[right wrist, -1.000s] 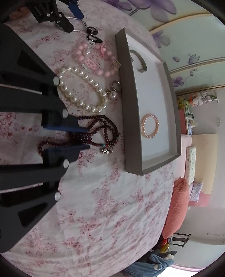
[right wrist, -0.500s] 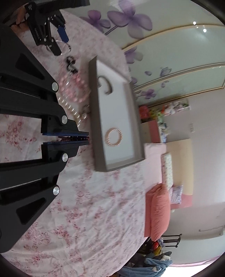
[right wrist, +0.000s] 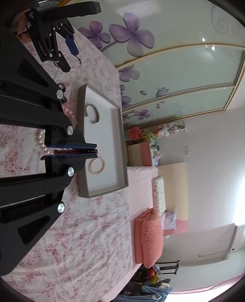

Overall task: Organize jewelry
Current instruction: 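Carry the bangle and red necklace into the gray tray and open both tools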

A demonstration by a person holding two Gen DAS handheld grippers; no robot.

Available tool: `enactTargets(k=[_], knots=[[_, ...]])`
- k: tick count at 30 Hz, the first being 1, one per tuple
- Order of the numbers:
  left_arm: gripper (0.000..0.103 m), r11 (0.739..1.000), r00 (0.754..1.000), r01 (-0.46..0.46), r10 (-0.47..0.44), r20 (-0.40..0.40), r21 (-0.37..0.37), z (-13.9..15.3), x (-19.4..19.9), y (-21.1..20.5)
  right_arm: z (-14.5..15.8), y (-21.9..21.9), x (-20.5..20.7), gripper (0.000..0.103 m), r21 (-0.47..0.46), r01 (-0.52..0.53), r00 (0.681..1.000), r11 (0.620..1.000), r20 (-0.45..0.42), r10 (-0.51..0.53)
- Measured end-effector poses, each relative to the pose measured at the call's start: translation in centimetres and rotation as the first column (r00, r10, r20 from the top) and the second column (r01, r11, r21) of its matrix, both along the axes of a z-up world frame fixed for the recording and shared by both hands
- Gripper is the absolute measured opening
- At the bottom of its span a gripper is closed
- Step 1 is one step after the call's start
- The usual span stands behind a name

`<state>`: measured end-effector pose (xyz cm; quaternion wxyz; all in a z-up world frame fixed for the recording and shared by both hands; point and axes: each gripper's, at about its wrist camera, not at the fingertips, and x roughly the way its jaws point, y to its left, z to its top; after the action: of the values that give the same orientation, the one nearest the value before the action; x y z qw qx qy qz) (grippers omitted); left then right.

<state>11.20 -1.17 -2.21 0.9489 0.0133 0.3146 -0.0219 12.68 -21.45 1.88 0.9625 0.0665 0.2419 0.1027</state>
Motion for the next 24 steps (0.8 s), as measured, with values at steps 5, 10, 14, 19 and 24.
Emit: enactTargets(k=[5, 10, 14, 19, 24], knots=[[0.072, 1.000, 0.998, -0.007, 0.007, 0.060, 0.005, 1.6, 0.1, -0.5, 1.0, 0.5, -0.6, 0.005, -0.014, -0.002, 0.998, 1.000, 0.059, 0.003], [0.072, 1.000, 0.995, -0.009, 0.008, 0.103, 0.007, 2.9, 0.6, -0.9, 1.9, 1.1, -0.6, 0.005, -0.029, -0.007, 0.995, 1.000, 0.102, 0.010], [0.072, 1.000, 0.991, -0.010, 0.009, 0.133, 0.009, 3.6, 1.2, -1.4, 2.4, 1.5, -0.3, 0.005, -0.033, -0.009, 0.993, 0.999, 0.121, 0.013], [0.072, 1.000, 0.987, -0.004, 0.004, 0.158, 0.001, 4.6, 2.4, -2.1, 2.6, 1.9, 0.6, 0.005, -0.030, -0.005, 0.991, 1.000, 0.137, 0.009], [0.072, 1.000, 0.986, -0.007, 0.007, 0.169, 0.002, 5.1, 4.1, -2.5, 2.8, 2.0, 2.1, 0.005, -0.028, 0.000, 0.989, 1.000, 0.150, 0.004]])
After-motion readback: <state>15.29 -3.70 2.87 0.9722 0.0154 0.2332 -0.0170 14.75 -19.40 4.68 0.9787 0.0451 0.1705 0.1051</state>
